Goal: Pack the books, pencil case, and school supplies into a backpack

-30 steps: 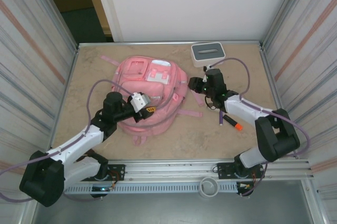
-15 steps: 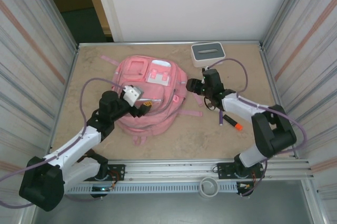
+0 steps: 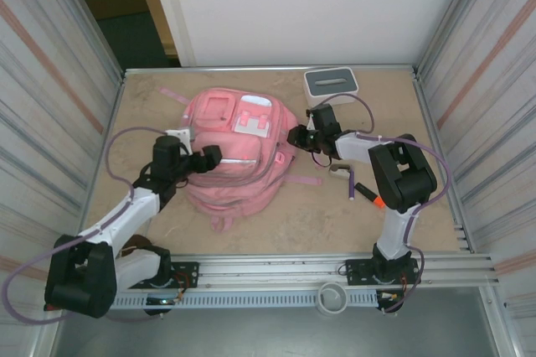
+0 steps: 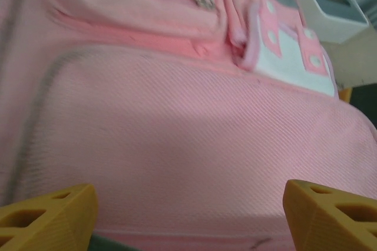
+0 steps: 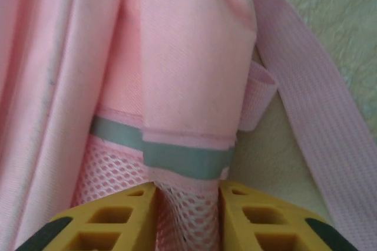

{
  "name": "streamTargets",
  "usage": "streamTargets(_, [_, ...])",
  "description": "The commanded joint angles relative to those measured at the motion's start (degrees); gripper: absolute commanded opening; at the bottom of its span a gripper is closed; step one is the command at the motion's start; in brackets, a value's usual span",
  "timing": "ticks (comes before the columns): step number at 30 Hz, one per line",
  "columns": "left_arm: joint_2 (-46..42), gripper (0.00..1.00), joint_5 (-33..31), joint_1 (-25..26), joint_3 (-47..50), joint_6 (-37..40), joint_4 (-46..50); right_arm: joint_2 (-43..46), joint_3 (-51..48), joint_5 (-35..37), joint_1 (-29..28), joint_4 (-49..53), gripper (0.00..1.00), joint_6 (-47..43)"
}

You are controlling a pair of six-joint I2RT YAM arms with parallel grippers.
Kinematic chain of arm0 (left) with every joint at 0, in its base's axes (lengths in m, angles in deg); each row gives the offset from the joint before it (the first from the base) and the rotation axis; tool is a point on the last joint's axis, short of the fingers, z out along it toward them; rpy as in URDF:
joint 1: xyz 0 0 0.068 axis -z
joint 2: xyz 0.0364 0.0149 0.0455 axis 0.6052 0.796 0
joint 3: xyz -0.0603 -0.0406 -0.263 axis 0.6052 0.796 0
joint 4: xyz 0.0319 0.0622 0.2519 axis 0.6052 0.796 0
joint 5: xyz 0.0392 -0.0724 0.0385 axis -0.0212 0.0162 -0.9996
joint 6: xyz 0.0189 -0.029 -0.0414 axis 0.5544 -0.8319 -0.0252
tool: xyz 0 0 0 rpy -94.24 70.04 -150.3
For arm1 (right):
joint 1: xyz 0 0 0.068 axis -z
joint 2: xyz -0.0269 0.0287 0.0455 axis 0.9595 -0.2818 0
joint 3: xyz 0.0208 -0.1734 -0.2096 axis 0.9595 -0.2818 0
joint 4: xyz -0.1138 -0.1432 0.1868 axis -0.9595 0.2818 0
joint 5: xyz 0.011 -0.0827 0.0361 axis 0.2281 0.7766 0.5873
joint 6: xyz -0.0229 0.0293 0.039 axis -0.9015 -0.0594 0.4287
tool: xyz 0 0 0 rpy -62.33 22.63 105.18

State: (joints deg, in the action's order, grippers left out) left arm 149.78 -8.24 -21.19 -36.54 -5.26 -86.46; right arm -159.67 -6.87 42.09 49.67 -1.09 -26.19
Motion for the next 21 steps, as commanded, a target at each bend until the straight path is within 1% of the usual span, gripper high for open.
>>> streamTargets(1, [3.68,0.82,-1.54,2.14,-2.56,-3.90,-0.40,3.19,-3.77,-2.66,-0.19,-2.56,0.21,1.71])
streamTargets(3, [7.40,0.83,-2.69,1.63,-4.07,-3.81,-2.04,5.30,-6.34,-2.59,-0.77,-3.44,0.18,2.38])
streamTargets(8, [19.03,0.83,-1.25,-0.36,-11.65,-1.93,-4.42,10.35,-11.66,-1.46,-4.59,-5.48,0.12,3.81])
streamTargets(12, [28.51,0.84,-1.03,-1.59,-22.33,0.26,-0.91,12.05,-13.40,1.60,-10.56,-6.59,0.10,5.56])
streamTargets(15, [32.40,0.84,-1.98,-3.22,-28.90,1.99,1.57,9.90,-11.31,2.57,-16.78,-7.35,0.10,6.39])
streamTargets(17, [32.65,0.85,-3.76,-4.52,-32.09,2.89,4.05,7.06,-8.05,1.79,-20.78,-6.79,0.14,6.14])
streamTargets(19, [30.49,0.86,-5.72,-5.69,-32.98,3.83,5.53,4.55,-4.86,-0.04,-23.93,-6.56,0.22,5.66])
streamTargets(21, [26.61,0.88,-8.36,-6.03,-31.93,5.20,6.65,4.21,-3.51,-0.81,-25.21,-5.84,0.32,4.43])
